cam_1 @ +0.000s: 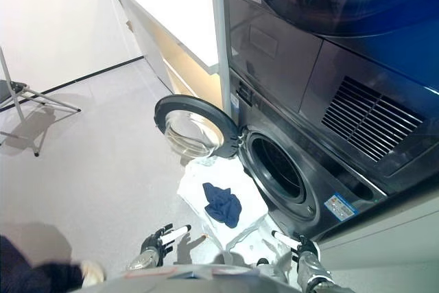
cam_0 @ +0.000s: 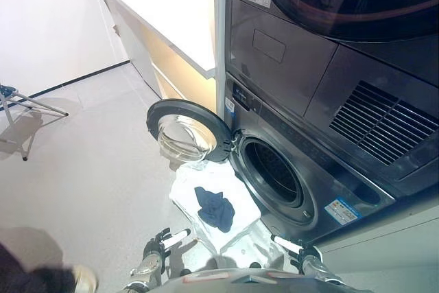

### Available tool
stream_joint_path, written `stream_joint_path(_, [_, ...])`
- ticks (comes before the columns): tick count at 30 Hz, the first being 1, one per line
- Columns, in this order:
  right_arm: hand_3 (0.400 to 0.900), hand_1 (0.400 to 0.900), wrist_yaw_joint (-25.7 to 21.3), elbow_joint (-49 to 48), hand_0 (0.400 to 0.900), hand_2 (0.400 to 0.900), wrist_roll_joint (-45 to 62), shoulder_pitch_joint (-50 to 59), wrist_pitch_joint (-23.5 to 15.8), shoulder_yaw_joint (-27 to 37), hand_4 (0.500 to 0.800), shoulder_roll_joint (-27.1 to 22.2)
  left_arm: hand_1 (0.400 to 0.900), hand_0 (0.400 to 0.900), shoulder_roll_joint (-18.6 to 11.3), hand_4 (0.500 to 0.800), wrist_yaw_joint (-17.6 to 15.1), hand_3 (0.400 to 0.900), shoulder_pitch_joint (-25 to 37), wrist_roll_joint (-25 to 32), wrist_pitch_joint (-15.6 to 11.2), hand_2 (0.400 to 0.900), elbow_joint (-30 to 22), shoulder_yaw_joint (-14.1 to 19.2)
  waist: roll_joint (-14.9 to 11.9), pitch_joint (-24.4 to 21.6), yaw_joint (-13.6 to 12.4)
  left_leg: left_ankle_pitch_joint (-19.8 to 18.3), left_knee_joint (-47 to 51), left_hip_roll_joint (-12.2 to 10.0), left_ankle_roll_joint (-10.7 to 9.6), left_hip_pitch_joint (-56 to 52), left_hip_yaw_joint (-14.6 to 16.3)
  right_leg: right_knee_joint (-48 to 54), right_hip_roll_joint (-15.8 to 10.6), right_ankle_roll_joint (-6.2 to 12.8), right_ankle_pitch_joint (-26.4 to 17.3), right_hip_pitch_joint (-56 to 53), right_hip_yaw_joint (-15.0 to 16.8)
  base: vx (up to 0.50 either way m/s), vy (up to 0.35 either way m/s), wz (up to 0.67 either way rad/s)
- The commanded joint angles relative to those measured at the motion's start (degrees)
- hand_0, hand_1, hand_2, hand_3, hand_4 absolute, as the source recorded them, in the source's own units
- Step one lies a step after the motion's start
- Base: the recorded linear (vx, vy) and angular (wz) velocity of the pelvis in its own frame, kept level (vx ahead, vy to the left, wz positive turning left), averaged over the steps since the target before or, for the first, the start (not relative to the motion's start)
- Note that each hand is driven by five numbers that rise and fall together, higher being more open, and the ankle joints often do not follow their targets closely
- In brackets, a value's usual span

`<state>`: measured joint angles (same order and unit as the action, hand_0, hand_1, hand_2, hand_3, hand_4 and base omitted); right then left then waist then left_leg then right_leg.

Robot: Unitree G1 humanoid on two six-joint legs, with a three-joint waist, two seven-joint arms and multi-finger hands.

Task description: Put the clothes in the basket into the washing machine.

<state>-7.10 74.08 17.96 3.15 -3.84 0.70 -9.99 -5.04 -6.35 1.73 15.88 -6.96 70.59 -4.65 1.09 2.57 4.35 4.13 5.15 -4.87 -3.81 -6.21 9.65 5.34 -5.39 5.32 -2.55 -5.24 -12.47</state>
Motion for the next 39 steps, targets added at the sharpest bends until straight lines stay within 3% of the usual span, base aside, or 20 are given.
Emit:
stream_joint_path(1, [0.900, 0.900, -0.3, 2.2, 0.900, 0.900, 0.2, 6.6, -2.7, -0.3, 0.800, -0.2, 0.900, 0.900, -1.4, 0.800, 0.2, 0.900, 4.9, 0.5, -3.5, 0.900, -0.2, 1.2, -2.3, 1.6, 0.3, -4.8, -0.8, 0.6, -1.0, -2.1, -0.9, -0.3, -2.6, 5.04, 0.5, -1.8, -1.9, 0.00, 0.000, 0.00])
stream_joint_path(22, [0.900, 0.900, -0.5, 1.1, 0.900, 0.900, -0.8, 7.0, -3.1, -1.4, 0.800, -0.1, 0.900, 0.900, -1.4, 0.800, -0.1, 0.900, 5.0, 1.8, -4.1, 0.900, -0.9, 1.5, -2.4, 2.1, 0.1, -4.7, -1.1, 0.6, -1.0, -1.7, -1.2, -0.4, -2.5, 4.97, 0.6, -1.4, -1.7, 0.00, 0.000, 0.00])
stream_joint_path(25, [0.900, 0.900, -1.1, -3.6, 0.900, 0.900, -2.2, 8.6, -3.7, -3.8, 0.800, -0.3, 0.900, 0.900, -1.8, 0.800, -0.7, 0.900, 5.1, 3.4, -4.9, 0.900, -5.4, 1.4, -2.5, 3.7, -0.1, -4.3, -2.0, 0.7, -0.9, 0.3, -1.6, -0.9, -2.5, 4.93, 0.2, 0.5, -1.6, -0.09, 0.001, 0.02])
stream_joint_path(30, [0.900, 0.900, -1.2, -24.6, 0.900, 0.900, -7.2, 12.4, -6.0, -13.4, 0.800, -2.5, 0.900, 0.900, -3.4, 0.800, -3.0, 0.900, 5.6, 7.0, -8.0, 0.900, -19.3, 0.1, -3.4, 10.1, -1.0, -3.7, -7.2, 0.6, -0.6, 9.7, -3.3, -6.2, -3.2, 4.41, -0.1, 9.6, -0.9, -0.27, -0.008, 0.05])
stream_joint_path(39, [0.900, 0.900, -3.7, -35.7, 0.900, 0.900, -16.8, 31.2, -7.4, -23.7, 0.800, -7.4, 0.900, 0.900, -6.6, 0.800, -8.8, 0.900, 8.3, 7.7, -13.4, 0.900, -41.6, -2.8, -4.7, 18.9, -5.6, -1.4, -13.2, -0.2, -1.3, 28.5, -7.1, -13.9, -4.7, 3.73, -0.8, 28.3, -3.2, -0.20, -0.039, 0.23])
